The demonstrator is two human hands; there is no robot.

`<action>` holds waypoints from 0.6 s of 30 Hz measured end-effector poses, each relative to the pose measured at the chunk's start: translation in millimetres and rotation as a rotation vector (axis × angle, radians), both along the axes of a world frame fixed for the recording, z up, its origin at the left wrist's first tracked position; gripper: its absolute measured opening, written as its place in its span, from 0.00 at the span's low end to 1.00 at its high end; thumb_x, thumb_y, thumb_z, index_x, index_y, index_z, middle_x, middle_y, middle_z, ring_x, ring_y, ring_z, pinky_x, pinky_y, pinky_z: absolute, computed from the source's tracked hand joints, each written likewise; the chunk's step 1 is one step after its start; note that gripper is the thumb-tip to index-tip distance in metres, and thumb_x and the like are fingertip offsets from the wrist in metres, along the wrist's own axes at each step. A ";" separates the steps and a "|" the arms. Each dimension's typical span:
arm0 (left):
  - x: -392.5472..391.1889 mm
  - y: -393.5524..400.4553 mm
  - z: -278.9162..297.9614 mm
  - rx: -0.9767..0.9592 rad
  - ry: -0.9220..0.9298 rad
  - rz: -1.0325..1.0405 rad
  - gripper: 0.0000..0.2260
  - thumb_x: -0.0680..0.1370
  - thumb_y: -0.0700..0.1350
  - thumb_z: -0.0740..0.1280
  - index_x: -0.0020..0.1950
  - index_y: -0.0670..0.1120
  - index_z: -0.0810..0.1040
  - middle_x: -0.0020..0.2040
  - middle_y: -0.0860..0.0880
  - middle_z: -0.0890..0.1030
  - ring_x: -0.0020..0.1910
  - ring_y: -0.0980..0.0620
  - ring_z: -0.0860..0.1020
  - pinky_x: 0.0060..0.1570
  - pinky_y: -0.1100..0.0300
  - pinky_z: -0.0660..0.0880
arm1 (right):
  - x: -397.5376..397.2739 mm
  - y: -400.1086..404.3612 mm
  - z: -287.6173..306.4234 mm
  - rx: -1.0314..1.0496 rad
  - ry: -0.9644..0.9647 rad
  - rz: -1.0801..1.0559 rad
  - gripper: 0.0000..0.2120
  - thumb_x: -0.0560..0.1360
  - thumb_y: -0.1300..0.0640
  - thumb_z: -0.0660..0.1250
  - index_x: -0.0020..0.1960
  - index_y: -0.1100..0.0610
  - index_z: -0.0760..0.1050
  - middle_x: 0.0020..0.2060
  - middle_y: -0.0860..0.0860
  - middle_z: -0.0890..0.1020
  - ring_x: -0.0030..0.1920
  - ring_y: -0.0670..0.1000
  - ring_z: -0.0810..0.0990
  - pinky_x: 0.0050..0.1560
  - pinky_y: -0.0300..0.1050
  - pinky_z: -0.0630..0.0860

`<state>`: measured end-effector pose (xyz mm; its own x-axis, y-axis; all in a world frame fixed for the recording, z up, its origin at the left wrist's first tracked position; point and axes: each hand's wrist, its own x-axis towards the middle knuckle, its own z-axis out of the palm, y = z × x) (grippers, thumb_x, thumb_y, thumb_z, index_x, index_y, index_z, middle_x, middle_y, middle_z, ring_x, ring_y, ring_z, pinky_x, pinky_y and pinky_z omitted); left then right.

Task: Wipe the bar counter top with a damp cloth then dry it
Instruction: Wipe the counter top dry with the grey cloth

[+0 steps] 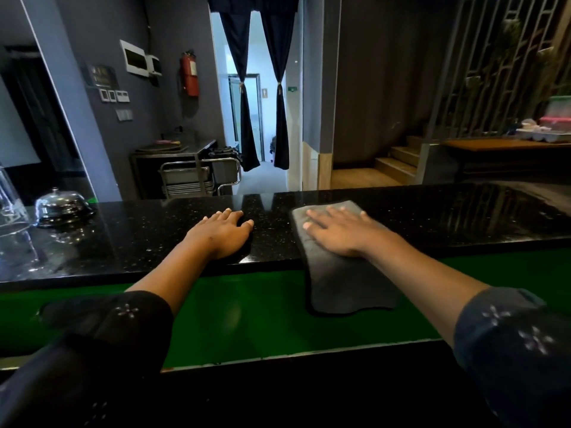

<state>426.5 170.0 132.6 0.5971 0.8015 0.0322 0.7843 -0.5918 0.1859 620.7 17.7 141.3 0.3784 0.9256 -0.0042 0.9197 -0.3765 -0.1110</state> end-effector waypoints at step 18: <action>14.3 -10.5 14.9 0.093 0.184 0.056 0.29 0.81 0.62 0.44 0.79 0.50 0.51 0.79 0.47 0.48 0.78 0.47 0.44 0.73 0.40 0.38 | 54.2 -19.8 2.6 0.013 0.011 -0.124 0.29 0.80 0.34 0.40 0.79 0.40 0.47 0.80 0.52 0.50 0.79 0.57 0.49 0.74 0.64 0.44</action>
